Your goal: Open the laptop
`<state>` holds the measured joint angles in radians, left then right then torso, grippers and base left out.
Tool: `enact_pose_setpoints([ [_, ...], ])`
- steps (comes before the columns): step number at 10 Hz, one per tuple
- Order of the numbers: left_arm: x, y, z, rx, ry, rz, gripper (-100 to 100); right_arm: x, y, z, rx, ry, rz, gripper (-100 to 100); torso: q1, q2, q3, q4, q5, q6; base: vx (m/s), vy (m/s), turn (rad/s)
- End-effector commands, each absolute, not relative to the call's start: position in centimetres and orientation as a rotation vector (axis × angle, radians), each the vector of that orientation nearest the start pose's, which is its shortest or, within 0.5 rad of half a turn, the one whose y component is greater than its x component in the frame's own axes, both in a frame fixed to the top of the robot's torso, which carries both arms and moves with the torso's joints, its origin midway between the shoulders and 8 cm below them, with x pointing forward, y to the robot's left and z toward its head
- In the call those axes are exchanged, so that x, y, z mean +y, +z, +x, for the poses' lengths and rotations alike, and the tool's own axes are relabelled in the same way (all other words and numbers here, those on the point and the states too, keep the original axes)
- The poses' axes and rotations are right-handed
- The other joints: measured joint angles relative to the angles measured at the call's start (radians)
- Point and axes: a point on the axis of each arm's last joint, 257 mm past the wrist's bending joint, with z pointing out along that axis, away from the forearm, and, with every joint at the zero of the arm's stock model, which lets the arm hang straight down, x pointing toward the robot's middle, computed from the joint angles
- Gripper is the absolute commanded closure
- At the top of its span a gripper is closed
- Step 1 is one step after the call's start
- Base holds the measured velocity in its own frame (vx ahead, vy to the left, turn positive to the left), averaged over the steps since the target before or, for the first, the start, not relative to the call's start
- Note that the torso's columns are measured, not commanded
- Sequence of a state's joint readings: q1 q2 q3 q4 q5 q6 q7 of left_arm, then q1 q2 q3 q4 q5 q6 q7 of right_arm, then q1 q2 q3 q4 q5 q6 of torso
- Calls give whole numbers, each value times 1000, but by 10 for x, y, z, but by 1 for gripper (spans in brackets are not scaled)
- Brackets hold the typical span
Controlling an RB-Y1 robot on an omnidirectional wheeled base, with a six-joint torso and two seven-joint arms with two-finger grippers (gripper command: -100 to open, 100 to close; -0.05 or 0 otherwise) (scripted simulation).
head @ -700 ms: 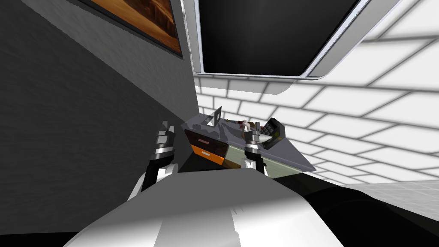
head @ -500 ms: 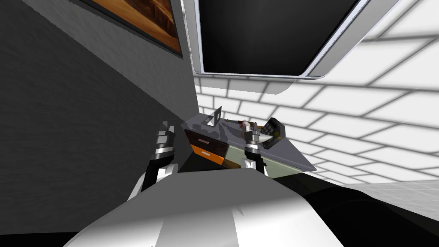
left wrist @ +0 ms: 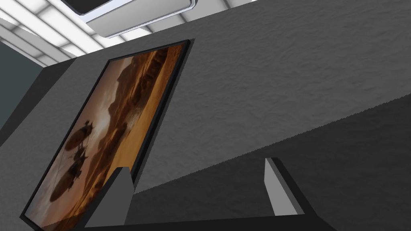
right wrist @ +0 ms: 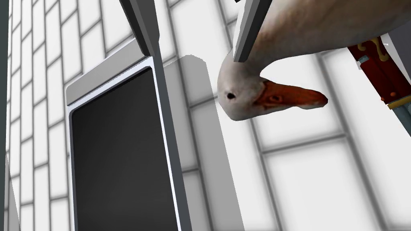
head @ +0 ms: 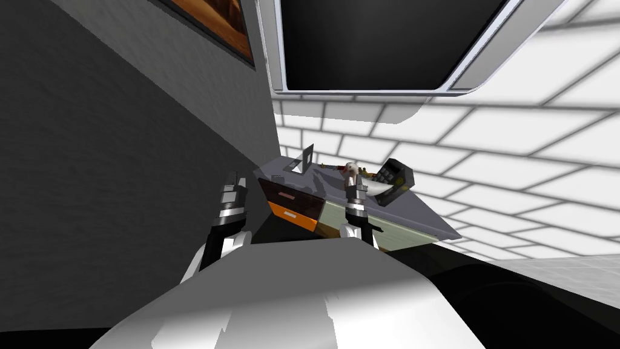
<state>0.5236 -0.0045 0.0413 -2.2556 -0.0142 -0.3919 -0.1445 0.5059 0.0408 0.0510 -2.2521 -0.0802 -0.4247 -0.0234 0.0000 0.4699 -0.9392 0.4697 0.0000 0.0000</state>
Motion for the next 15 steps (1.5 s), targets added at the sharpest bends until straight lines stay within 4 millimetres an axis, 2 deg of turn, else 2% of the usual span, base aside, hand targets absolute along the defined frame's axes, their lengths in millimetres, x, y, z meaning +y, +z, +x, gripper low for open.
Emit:
enact_pose_setpoints([
  [1,301,-16,360,758,-1074,-709,0,-278,-5,362,595,1398,841,0,0,74,-148,74,0,0,0,0,0],
  [2,301,-16,360,758,-1074,-709,0,-278,-5,362,595,1398,841,0,0,148,-295,148,0,0,0,0,0],
  [3,299,-16,363,786,-1075,-692,-100,-278,-5,362,595,1398,841,0,0,221,-443,221,0,0,8,3,-37],
  [5,297,-17,368,831,-1078,-671,-100,-278,-6,362,595,1398,842,0,1,264,-532,264,0,0,10,11,-80],
  [15,299,-17,405,1030,-1077,-660,-100,-278,-6,362,596,1398,842,0,1,267,-537,268,0,0,22,35,-116],
])
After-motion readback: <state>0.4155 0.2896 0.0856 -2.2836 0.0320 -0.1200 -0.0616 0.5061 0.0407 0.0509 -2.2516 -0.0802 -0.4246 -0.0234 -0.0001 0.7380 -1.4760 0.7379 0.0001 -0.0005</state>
